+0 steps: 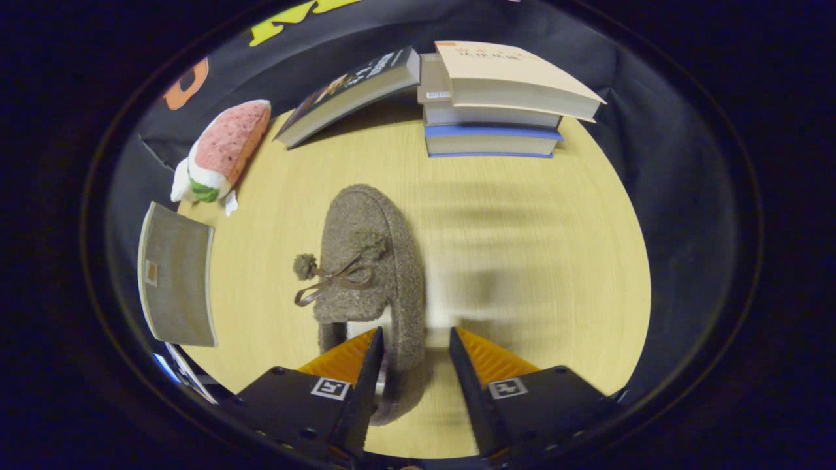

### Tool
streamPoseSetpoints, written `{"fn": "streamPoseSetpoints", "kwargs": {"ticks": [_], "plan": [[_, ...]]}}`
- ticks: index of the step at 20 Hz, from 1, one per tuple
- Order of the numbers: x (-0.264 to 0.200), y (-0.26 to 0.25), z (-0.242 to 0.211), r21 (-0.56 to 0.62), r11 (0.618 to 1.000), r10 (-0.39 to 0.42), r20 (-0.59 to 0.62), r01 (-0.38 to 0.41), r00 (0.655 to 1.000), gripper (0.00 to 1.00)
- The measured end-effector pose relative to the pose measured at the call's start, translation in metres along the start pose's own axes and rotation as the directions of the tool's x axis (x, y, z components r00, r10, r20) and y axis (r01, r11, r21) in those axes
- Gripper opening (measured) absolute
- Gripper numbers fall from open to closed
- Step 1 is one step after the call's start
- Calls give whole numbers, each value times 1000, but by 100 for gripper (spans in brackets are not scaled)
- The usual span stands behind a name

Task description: Open the storage box then place both shoes into the box .Put the left shoe in first, then the right shoe, with the right side of both shoes facing outward in a uniform manner.

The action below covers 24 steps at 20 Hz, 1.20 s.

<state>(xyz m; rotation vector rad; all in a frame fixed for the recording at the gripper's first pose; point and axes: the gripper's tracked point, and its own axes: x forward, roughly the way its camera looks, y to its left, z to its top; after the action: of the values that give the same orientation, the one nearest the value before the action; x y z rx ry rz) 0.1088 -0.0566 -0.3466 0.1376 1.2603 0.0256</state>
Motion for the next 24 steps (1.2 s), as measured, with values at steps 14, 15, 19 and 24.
{"fn": "streamPoseSetpoints", "kwargs": {"ticks": [14, 15, 19, 24], "plan": [[-87, 86, -8, 67, 990, 121, -1, -120, 993, 0], [-100, 102, -6, 57, 989, 134, 12, -134, 991, 0], [-153, 193, 8, -10, 979, 202, 64, -201, 977, 0], [-187, 326, 17, -95, 962, 265, 74, -258, 961, 0]]}}
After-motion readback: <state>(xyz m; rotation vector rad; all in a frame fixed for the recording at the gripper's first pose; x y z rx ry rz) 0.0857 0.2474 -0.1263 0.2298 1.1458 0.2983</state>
